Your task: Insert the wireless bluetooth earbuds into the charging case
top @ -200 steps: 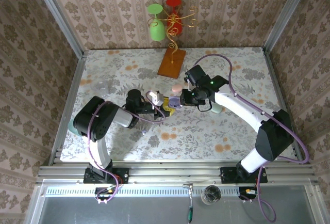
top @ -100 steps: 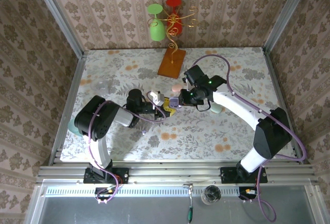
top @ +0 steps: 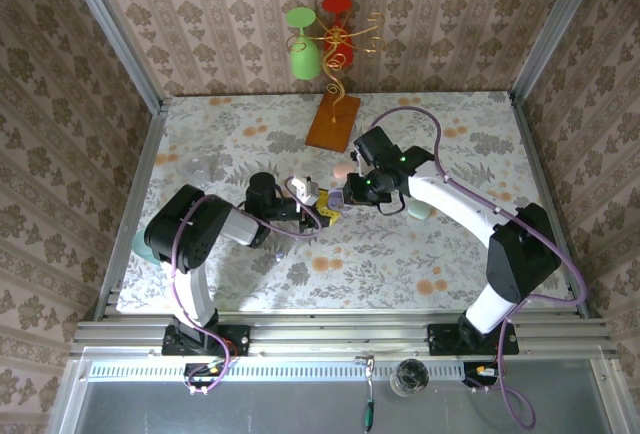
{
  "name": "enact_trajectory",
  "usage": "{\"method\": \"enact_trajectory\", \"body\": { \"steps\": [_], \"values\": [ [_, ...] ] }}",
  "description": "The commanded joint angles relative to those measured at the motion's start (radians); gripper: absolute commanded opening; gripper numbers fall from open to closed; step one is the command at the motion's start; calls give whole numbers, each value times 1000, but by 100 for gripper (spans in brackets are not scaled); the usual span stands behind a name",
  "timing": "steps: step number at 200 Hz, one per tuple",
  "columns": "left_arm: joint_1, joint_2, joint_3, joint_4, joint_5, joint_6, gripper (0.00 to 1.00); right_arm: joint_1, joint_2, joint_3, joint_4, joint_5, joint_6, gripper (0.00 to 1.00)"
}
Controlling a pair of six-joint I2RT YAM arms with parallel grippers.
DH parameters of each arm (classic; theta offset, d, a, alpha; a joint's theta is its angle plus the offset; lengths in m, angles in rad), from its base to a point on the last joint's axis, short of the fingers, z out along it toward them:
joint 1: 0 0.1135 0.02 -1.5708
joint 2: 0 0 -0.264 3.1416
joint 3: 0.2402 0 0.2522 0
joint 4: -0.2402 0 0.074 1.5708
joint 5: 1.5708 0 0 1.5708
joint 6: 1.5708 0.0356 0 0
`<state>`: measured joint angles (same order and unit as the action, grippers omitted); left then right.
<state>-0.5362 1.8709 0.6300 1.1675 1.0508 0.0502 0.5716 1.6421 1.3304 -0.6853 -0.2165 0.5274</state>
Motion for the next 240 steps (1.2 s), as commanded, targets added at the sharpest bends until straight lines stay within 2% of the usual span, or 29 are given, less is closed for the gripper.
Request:
{"method": "enact_trajectory", "body": {
  "steps": [1, 68, 140, 183, 207, 234, 240],
  "values": [
    [-3, -1, 17, 15, 29, 15, 22, -3, 9, 19, -25, 13, -34, 20],
    [-4, 1, 26, 15, 28, 14, 22, 14, 38, 44, -39, 6, -53, 21],
    [-2, -4, 26, 14, 26, 19, 22, 21, 23, 46, -11, -12, -57, 33],
    [0, -1, 27, 17, 23, 17, 22, 20, -10, 31, 12, -9, -61, 35],
    [25, 1, 18, 64, 20, -16, 22, 20, -69, -24, 75, -40, -72, 38],
    [73, 4, 11, 116, 17, -70, 21, 20, -189, -138, 215, -76, -68, 46],
    [109, -1, 13, 115, 18, -70, 21, 20, -215, -158, 235, -74, -65, 46]
  ]
}}
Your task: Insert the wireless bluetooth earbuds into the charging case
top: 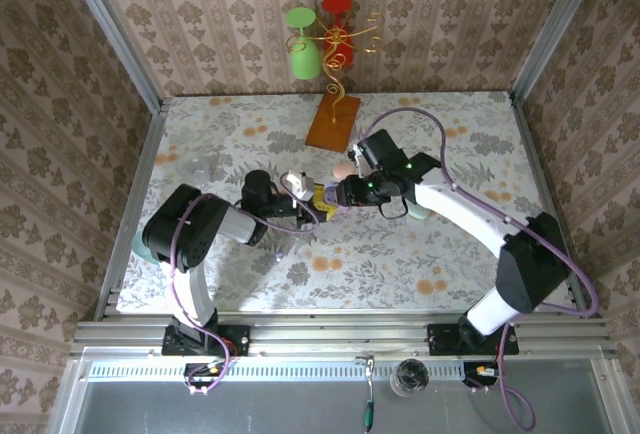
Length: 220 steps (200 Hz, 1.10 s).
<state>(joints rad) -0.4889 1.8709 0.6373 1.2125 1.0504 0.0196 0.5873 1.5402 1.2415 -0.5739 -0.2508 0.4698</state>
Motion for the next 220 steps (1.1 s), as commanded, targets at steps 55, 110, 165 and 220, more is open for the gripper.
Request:
{"method": "enact_trajectory", "body": {
  "steps": [55, 110, 165, 220],
  "values": [
    [184, -70, 24, 70, -46, -57, 22, 12, -229, -246, 298, -40, 130, 49],
    [289, -120, 80, 63, -140, -142, 22, 140, -56, -238, 381, 22, 147, 50],
    [341, -98, 174, 47, -153, -191, 22, 338, 186, -90, 366, 140, 14, 57],
    [363, -104, 218, 29, -160, -195, 22, 454, 411, 91, 314, 296, -102, 68]
  ]
}}
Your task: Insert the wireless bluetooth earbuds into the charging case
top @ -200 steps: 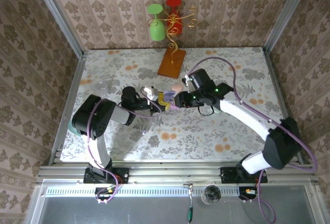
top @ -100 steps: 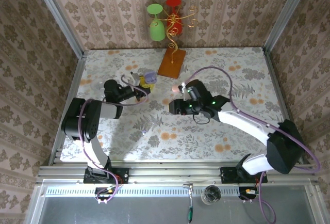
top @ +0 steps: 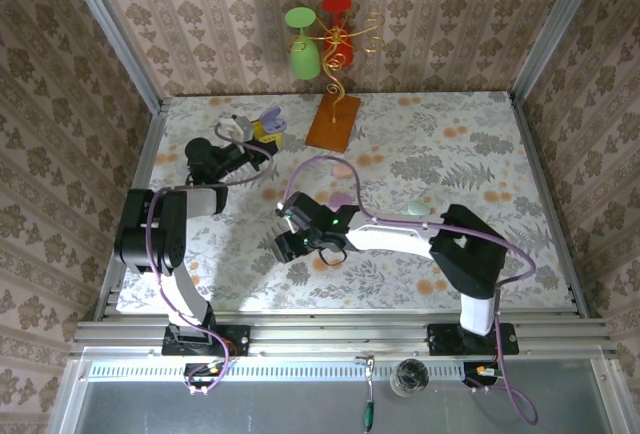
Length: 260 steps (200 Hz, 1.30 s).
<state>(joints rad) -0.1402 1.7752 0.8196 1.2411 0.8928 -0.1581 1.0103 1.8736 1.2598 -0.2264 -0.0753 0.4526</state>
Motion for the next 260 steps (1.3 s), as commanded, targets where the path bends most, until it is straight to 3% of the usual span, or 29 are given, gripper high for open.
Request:
{"method": "enact_trajectory", "body": {
  "steps": [1, 32, 91, 137, 210, 260],
  "values": [
    [15, -8, 37, 0, -3, -17, 22, 34, 80, 77, -36, 124, -89, 68],
    [28, -8, 49, -7, 0, -17, 22, 80, 180, 182, -96, 235, -149, 69],
    [36, -32, 48, -57, 13, 22, 20, 99, 283, 251, -149, 317, -208, 66],
    [36, -37, 50, -65, 24, 24, 20, 93, 258, 230, -222, 382, -236, 62],
    [36, -40, 50, -65, 19, 23, 20, 46, 140, 104, -226, 372, -213, 62],
    [38, -33, 57, -71, 14, 27, 21, 24, 48, 53, -141, 216, -162, 63]
  ]
}}
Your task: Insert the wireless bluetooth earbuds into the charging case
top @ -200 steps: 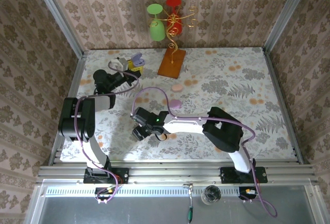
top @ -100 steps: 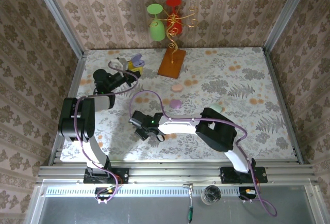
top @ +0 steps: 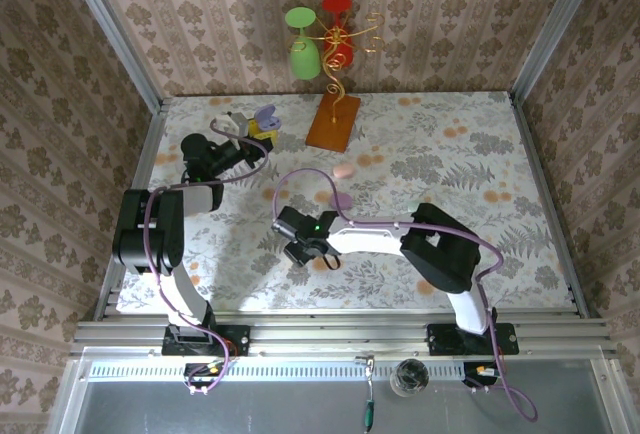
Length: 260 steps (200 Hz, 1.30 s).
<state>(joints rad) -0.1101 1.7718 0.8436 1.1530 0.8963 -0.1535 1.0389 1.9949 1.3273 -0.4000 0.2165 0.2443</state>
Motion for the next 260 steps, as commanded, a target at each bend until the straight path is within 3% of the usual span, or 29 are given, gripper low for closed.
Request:
{"method": "enact_trajectory", "body": {
  "steps": [1, 35, 62, 103, 129, 157, 172, 260],
  "values": [
    [8, -30, 33, 16, 9, 23, 21, -5, -74, -13, 35, -76, 49, 63],
    [14, -29, 41, 7, 11, 23, 21, -5, -93, 1, 57, -68, 174, 65],
    [17, -29, 45, 7, 15, 20, 20, -4, -52, 64, -39, -9, 272, 64],
    [16, -28, 51, 3, 26, 16, 20, -5, 5, 115, -131, 26, 180, 54],
    [17, -28, 50, 2, 32, 10, 20, -87, -2, 85, -106, -193, 140, 53],
    [16, -37, 41, 0, 30, 15, 20, -189, -24, -12, 71, -545, 109, 55],
    [17, -53, 40, -36, 24, 47, 20, -237, -12, -41, 140, -655, 129, 54],
    [5, -77, 46, -117, 25, 104, 20, -290, 51, -56, 197, -793, 118, 45]
  ]
}}
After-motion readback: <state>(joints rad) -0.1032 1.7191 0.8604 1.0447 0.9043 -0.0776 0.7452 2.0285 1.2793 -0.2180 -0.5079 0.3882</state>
